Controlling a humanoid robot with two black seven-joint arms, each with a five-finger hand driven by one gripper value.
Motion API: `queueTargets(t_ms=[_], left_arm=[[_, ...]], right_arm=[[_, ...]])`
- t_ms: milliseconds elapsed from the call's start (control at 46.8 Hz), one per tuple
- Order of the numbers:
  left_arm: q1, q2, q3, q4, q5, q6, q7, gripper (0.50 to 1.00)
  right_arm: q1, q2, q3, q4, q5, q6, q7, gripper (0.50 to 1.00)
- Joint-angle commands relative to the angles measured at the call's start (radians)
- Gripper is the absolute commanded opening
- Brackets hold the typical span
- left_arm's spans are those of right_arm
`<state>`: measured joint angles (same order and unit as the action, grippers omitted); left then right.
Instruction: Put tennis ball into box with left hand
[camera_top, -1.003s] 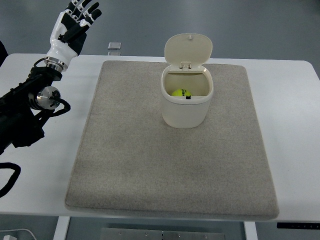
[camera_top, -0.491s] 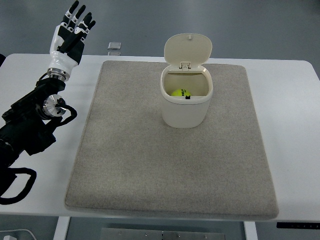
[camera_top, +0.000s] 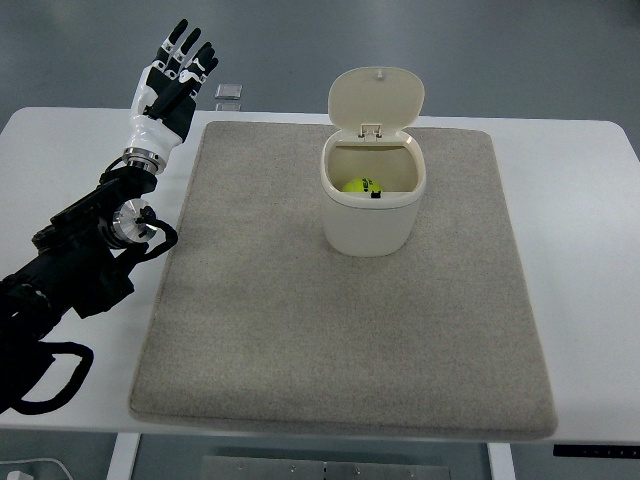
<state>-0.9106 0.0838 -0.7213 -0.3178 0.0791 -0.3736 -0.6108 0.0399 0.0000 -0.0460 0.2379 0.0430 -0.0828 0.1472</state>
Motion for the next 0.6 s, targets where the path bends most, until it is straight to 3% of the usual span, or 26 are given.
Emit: queueTargets(t_ms=[0, 576], left_arm=[[0.002, 0.002, 0.0, 0.0, 0.001, -0.001, 0.0, 0.954], [-0.001, 0.002, -0.006, 0.0, 0.001, 0.002, 0.0, 0.954]], right_arm=[[0.0, 0.0, 0.0, 0.0, 0.0, 0.0, 0.0, 0.938], [0.002, 0.0, 0.005, 0.003, 0.003, 0.009, -0.003, 0.938]])
